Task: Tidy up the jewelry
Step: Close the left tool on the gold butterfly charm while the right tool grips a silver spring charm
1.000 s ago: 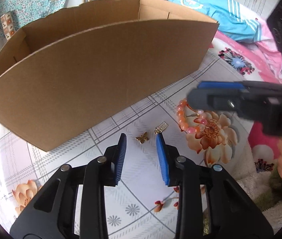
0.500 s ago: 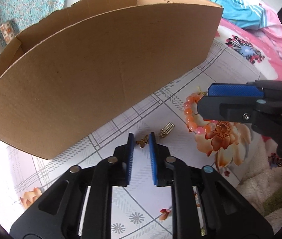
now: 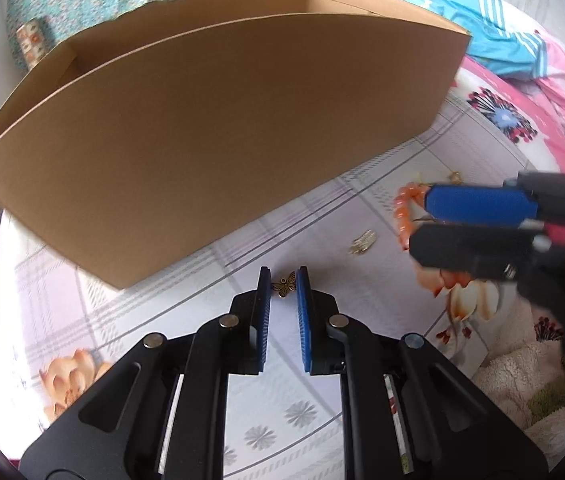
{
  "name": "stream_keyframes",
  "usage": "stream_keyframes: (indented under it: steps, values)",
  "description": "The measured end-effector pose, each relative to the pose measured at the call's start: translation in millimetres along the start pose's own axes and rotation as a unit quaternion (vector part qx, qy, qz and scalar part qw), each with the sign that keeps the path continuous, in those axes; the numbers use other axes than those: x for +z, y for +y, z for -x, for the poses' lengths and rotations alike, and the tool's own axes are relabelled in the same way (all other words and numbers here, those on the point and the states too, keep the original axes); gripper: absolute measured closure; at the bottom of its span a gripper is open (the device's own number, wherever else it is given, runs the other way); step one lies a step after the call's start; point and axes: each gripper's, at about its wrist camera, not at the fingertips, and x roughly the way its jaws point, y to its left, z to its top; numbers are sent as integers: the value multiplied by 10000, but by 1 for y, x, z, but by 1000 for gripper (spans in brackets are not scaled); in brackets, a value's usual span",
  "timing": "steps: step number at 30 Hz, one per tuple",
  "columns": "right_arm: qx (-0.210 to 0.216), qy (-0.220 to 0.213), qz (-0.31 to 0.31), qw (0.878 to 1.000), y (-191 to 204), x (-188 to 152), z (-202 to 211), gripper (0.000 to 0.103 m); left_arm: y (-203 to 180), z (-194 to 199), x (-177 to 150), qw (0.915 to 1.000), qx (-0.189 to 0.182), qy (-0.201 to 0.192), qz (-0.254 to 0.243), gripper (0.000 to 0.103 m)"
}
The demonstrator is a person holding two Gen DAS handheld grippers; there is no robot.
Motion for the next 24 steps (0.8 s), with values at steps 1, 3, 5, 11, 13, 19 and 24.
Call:
stream_keyframes:
  steps: [1,3,5,11,13,19,24]
  values:
    - [-17,82,18,10000,2,0,-5,70,3,1,-2,10000,6,-3,57,91]
    - [-126,231,40,9996,4,-1,-14,72,9,3,-5,9999,11,-11,148,91]
    - [-294,336,55,9990,5,0,-22,75,13,4,-7,9998,4,-22,212,91]
    - [-974,354,420,9937,14,5,-33,76,19,4,-10,9996,-80,-56,277,91]
    - [-1070,391,450,9925,14,6,-36,76,16,1,-7,9995,-105,-62,277,91]
    - [-1303,477,609,9885,18,7,-46,81,23,5,-11,9993,-181,-90,323,91]
    - [-1389,507,559,9874,19,10,-47,86,26,7,-13,9991,-221,-106,338,91]
